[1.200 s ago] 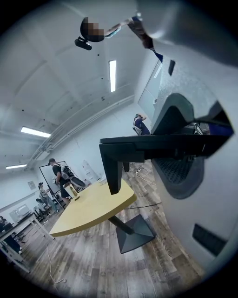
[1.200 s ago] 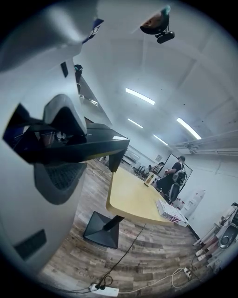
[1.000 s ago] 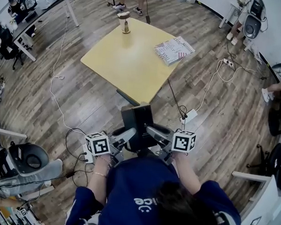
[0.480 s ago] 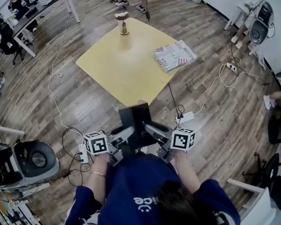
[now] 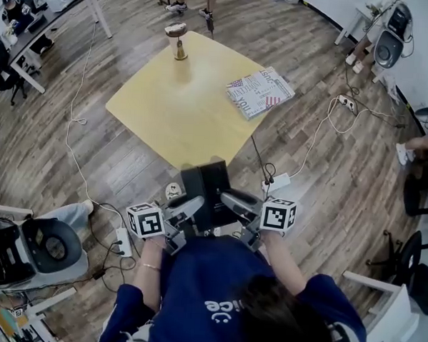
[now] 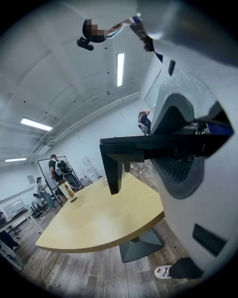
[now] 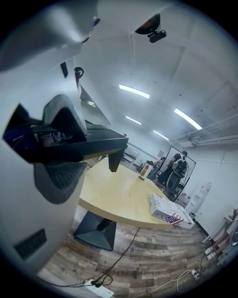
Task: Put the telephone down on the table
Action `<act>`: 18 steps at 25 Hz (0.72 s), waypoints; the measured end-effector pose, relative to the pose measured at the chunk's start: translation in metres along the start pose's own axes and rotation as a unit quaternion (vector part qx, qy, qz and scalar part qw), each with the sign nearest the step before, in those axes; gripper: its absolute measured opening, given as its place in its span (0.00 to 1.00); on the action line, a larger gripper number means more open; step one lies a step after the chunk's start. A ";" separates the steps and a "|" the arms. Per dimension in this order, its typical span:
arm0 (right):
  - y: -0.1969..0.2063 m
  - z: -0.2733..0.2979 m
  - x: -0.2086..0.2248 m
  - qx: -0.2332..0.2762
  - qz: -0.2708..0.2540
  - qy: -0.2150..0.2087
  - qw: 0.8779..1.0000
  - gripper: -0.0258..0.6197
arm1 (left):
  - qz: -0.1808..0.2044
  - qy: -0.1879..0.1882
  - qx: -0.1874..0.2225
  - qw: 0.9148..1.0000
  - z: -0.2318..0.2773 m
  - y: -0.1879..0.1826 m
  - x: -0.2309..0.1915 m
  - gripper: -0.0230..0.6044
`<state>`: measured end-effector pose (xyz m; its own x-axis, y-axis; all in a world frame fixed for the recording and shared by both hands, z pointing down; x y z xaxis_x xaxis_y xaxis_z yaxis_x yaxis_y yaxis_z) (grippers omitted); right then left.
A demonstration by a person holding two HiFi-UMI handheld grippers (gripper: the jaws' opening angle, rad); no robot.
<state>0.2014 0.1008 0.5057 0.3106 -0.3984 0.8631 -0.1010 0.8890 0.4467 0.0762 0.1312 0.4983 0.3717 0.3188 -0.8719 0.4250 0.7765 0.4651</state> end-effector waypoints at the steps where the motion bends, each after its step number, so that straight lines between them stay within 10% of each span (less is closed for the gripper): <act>1: -0.005 0.004 0.002 0.001 0.000 0.003 1.000 0.33 | -0.002 0.002 0.000 1.000 0.002 -0.006 -0.004 0.29; 18: -0.100 0.106 0.013 0.048 0.021 0.040 0.998 0.33 | -0.009 0.036 -0.051 0.998 -0.002 -0.144 -0.072 0.29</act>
<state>0.1155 -0.0177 0.4972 0.3790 -0.3379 0.8615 -0.2050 0.8771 0.4343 -0.0135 -0.0021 0.4938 0.3031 0.3388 -0.8907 0.3432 0.8332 0.4337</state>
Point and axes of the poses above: the fingertips, and each gripper's own axes: z forward along the fingers, x to its right, y out of its underside, the point moved 3 cm from there along -z, backward along the fingers, and after that the axes turned 5 degrees about -x, right-handed, at the moved point
